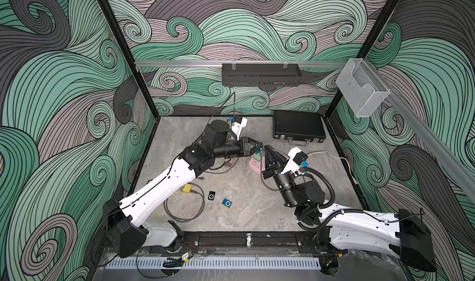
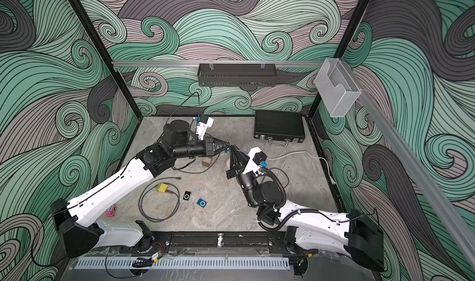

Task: Charge mp3
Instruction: Insert the charging cable into the MP3 player.

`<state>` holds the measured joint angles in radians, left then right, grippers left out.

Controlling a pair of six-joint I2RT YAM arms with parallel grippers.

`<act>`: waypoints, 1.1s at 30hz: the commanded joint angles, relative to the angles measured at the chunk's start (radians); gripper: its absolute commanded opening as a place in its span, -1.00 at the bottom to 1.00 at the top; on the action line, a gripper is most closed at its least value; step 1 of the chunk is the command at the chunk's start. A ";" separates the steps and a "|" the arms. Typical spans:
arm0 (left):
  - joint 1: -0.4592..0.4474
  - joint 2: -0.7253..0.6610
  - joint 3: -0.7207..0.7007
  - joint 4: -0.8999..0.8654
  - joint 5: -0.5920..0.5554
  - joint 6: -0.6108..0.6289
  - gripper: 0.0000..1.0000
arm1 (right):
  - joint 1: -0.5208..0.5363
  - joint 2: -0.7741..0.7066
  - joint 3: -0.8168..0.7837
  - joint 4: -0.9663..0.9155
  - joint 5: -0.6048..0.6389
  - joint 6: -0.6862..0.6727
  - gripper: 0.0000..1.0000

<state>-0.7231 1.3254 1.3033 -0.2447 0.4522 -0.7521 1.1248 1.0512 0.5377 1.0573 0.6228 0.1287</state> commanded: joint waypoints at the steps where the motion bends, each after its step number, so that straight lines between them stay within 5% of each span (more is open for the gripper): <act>1: -0.009 0.001 0.034 0.031 0.000 -0.001 -0.65 | 0.005 0.004 0.001 0.035 0.019 -0.024 -1.00; 33: -0.015 -0.008 0.031 0.039 -0.007 -0.003 -0.65 | -0.007 -0.008 -0.001 -0.027 0.015 0.014 -1.00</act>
<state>-0.7292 1.3270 1.3033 -0.2428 0.4438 -0.7532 1.1217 1.0328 0.5278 1.0389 0.6464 0.1421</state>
